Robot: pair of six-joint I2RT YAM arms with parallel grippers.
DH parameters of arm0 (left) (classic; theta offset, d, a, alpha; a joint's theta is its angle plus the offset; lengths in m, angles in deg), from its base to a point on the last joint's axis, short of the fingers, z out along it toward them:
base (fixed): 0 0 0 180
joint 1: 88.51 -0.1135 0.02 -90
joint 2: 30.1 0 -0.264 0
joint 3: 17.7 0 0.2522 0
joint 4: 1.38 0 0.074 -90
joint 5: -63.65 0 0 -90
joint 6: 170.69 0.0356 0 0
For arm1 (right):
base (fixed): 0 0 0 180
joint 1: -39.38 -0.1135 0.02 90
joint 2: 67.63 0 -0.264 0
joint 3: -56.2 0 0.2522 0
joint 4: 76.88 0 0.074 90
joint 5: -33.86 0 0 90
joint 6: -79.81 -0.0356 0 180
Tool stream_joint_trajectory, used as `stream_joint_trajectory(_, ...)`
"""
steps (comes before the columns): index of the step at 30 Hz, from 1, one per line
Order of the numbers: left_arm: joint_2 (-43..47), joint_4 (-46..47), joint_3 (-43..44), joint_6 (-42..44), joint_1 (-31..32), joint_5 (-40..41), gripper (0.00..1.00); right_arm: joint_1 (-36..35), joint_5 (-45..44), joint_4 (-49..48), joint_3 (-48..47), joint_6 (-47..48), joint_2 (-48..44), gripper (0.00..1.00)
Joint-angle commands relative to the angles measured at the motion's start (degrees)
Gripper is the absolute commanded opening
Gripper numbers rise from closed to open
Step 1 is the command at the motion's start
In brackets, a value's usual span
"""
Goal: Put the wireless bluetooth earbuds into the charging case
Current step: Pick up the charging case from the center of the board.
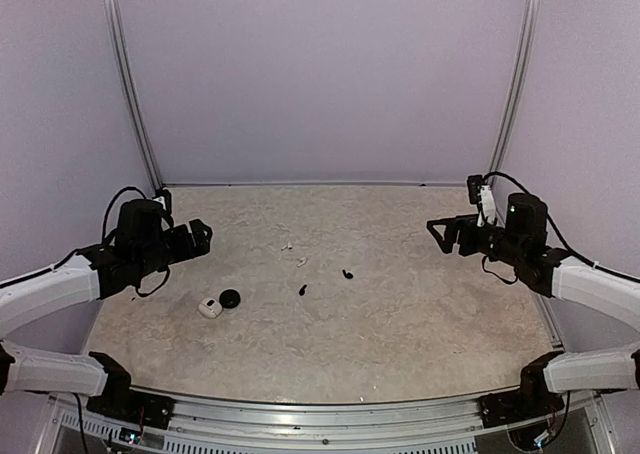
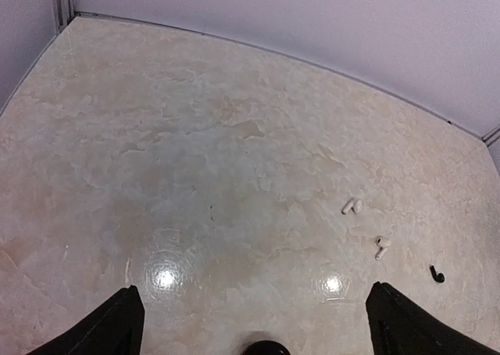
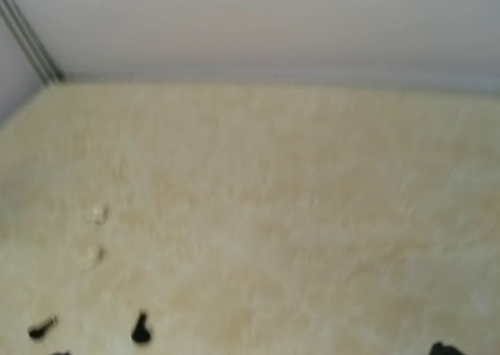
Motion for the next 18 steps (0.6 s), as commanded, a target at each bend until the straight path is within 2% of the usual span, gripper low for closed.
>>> stream_joint_trajectory(1, -6.15, -1.54, 2.78, -1.74, 2.16, -0.01, 0.99, -1.93, 1.75, -0.16, -3.36, 1.58, 6.84, 1.0)
stream_joint_trajectory(9, -13.99, -14.03, 7.44, -2.08, 6.06, -1.22, 0.99, -3.74, 7.98, 1.54, -7.3, 3.9, 15.84, 1.0)
stream_joint_trajectory(18, -17.97, -25.19, 9.2, -4.42, 10.5, -0.51, 0.96, -4.47, 13.4, -0.47, -7.96, 4.13, 17.13, 1.0)
